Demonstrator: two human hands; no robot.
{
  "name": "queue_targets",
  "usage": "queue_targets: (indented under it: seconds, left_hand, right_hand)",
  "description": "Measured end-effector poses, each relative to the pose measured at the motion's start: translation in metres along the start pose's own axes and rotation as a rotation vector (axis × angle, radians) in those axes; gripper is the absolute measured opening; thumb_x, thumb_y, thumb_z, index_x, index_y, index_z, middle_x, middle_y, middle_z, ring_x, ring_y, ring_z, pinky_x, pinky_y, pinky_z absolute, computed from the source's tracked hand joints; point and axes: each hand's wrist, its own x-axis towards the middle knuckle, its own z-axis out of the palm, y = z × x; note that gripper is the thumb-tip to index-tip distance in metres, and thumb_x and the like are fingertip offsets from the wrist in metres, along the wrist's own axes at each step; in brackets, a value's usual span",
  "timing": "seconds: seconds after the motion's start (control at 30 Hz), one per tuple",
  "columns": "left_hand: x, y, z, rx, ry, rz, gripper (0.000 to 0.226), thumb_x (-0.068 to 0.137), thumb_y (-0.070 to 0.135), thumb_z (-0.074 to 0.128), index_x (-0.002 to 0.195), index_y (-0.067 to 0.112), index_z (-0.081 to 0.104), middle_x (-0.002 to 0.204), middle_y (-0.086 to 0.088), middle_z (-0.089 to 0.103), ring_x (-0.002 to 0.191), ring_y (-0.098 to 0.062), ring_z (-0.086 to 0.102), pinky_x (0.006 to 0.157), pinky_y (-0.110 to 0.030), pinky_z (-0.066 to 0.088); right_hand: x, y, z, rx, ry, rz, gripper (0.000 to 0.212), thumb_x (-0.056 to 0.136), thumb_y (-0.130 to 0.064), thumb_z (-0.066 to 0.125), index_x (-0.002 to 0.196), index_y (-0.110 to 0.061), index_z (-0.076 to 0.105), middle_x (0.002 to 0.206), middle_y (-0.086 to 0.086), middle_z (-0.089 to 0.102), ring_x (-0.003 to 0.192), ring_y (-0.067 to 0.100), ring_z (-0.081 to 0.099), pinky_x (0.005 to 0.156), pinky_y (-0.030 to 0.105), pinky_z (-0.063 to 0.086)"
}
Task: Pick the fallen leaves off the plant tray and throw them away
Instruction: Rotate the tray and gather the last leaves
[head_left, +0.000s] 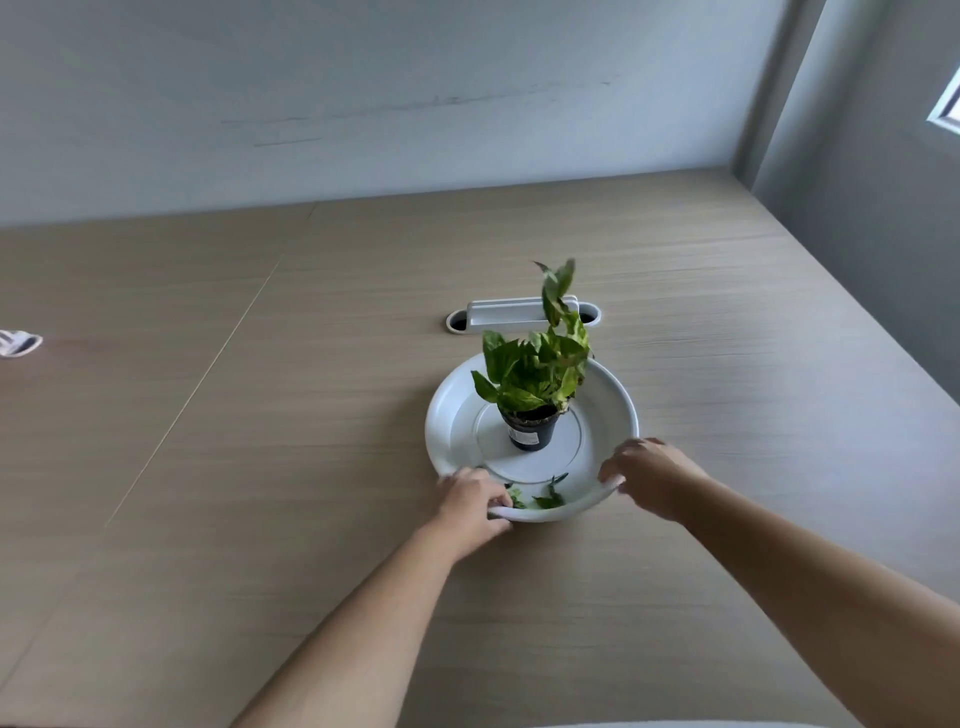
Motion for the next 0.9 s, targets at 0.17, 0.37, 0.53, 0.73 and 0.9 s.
queue_targets:
  seconds: [0.17, 0.37, 0.53, 0.73, 0.9]
  left_hand:
    - [0.006, -0.014, -0.019, -0.007, -0.065, -0.049, 0.049, 0.066, 0.047, 0.079, 0.108, 0.027, 0.068, 0.114, 0.002, 0.063, 0.113, -0.019, 0.052, 0.100, -0.030, 0.034]
    - [0.005, -0.022, -0.029, -0.083, -0.069, -0.106, 0.036, 0.068, 0.041, 0.080, 0.099, 0.023, 0.074, 0.105, 0.001, 0.072, 0.105, -0.019, 0.059, 0.079, -0.021, 0.033]
    - [0.013, -0.017, -0.025, -0.283, -0.169, -0.158, 0.035, 0.066, 0.043, 0.082, 0.092, 0.020, 0.074, 0.095, 0.001, 0.069, 0.093, -0.014, 0.057, 0.070, -0.019, 0.039]
    - [0.039, 0.002, -0.025, -0.131, -0.162, -0.119, 0.051, 0.068, 0.053, 0.075, 0.105, 0.023, 0.059, 0.114, -0.001, 0.057, 0.101, -0.021, 0.058, 0.080, -0.031, 0.047]
    - [0.051, 0.032, -0.001, 0.045, -0.186, -0.150, 0.039, 0.078, 0.042, 0.066, 0.111, 0.028, 0.049, 0.118, -0.004, 0.050, 0.108, -0.029, 0.051, 0.086, -0.039, 0.048]
  right_hand:
    - [-0.004, -0.028, 0.004, -0.014, 0.014, -0.106, 0.041, 0.085, -0.021, 0.063, 0.125, -0.027, 0.057, 0.133, -0.006, 0.058, 0.128, 0.017, 0.048, 0.112, 0.038, 0.035]
    - [0.001, -0.026, -0.002, 0.072, -0.157, 0.002, 0.030, 0.082, -0.015, 0.066, 0.110, -0.027, 0.065, 0.112, 0.002, 0.068, 0.103, 0.022, 0.062, 0.092, 0.035, 0.052]
    - [0.013, -0.024, -0.019, 0.093, -0.239, -0.014, 0.046, 0.083, 0.001, 0.048, 0.118, -0.025, 0.063, 0.121, -0.001, 0.062, 0.109, 0.020, 0.058, 0.091, 0.025, 0.048]
    - [0.038, -0.042, -0.007, 0.211, -0.100, 0.072, 0.044, 0.080, -0.027, 0.065, 0.121, -0.020, 0.053, 0.116, 0.004, 0.058, 0.105, 0.024, 0.058, 0.083, 0.035, 0.050]
    - [0.049, -0.043, 0.013, 0.139, -0.046, 0.079, 0.032, 0.077, -0.017, 0.066, 0.107, -0.014, 0.054, 0.111, 0.009, 0.050, 0.090, 0.031, 0.057, 0.072, 0.036, 0.053]
